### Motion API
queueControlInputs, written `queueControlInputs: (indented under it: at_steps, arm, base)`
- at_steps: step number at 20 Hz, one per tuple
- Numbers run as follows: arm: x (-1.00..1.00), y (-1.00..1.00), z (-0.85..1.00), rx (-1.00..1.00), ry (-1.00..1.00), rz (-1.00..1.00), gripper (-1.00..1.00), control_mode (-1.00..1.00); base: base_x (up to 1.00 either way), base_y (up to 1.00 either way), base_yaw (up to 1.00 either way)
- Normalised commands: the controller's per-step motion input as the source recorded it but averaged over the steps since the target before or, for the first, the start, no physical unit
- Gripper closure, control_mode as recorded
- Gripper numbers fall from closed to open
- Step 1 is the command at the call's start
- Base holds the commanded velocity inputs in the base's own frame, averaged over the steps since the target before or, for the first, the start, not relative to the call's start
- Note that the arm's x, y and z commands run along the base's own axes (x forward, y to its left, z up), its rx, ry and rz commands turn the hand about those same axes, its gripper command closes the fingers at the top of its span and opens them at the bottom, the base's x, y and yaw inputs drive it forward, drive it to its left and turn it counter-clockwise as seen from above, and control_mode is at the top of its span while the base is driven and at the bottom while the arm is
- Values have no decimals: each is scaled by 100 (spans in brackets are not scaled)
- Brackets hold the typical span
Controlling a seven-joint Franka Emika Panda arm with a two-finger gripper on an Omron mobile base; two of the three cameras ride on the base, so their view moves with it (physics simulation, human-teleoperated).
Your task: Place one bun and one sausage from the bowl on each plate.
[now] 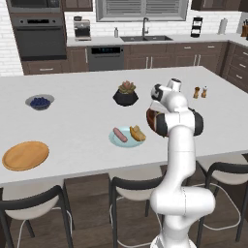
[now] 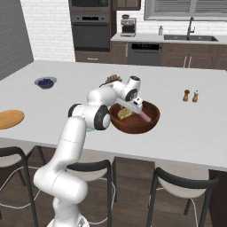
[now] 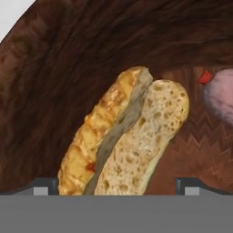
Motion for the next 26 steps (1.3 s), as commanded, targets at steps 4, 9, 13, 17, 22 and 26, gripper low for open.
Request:
queueControlInputs:
  at_steps: [4,9,13,17,22,26]
  arm:
    - [0,0,0,12,-11,-1,-100,-100]
    - [2,0,-14,7,-5,0,-100,-100]
    - [9,1,-26,2,-2,-1,-100,-100]
    - [3,0,-26,0,0,0,-100,-100]
    - [0,0,-22,0,0,0,-100,-100]
    - [6,0,-31,4,-9,0,-100,-100]
  base:
    - [0,0,0]
    - [0,0,0]
    - [0,0,0]
    - [0,0,0]
    - [0,0,0]
    - [0,0,0]
